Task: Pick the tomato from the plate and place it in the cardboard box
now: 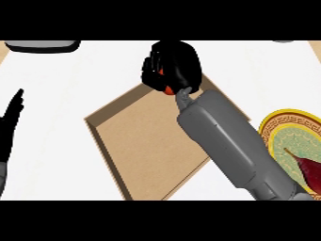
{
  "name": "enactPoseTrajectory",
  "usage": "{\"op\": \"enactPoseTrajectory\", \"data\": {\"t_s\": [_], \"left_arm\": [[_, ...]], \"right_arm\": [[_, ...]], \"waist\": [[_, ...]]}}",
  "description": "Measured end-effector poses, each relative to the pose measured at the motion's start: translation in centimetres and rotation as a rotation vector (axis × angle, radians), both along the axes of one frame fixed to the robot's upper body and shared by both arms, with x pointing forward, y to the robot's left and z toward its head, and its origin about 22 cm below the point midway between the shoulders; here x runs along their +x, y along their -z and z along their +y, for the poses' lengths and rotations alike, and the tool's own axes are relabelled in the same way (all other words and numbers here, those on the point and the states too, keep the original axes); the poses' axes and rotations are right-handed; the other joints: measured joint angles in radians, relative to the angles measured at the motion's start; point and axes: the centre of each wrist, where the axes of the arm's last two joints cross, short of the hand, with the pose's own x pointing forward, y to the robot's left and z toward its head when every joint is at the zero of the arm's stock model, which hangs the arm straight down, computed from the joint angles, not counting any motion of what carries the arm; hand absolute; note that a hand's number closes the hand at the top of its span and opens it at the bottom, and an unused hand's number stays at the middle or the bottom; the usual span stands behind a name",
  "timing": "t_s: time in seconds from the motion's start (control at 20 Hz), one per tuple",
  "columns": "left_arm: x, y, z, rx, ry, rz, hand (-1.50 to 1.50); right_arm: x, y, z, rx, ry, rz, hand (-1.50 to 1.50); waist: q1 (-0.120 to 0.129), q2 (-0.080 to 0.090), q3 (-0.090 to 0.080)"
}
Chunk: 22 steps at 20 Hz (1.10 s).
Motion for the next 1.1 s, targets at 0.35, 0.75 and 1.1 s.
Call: {"op": "enactPoseTrajectory", "data": {"t_s": [0.35,0.75,1.1], "left_arm": [[0.0,0.2,-0.5,0.001,0.024,-0.012,0.0],[0.2,-0.3,-0.6,0.002,0.024,-0.007,0.0],[-0.4,0.1,-0.2,-0.003,-0.002,0.004,0.0]], "right_arm": [[2.5,3.5,0.0,0.086,0.071,0.135,-1.5],[3.7,3.9,0.3,0.194,0.036,0.041,-1.5],[3.8,3.2,-1.2,0.404,0.07,-0.116,-1.5]], "waist": [[0.02,0.005,0.0],[0.018,0.005,0.001],[-0.005,-0.002,0.001]]}}
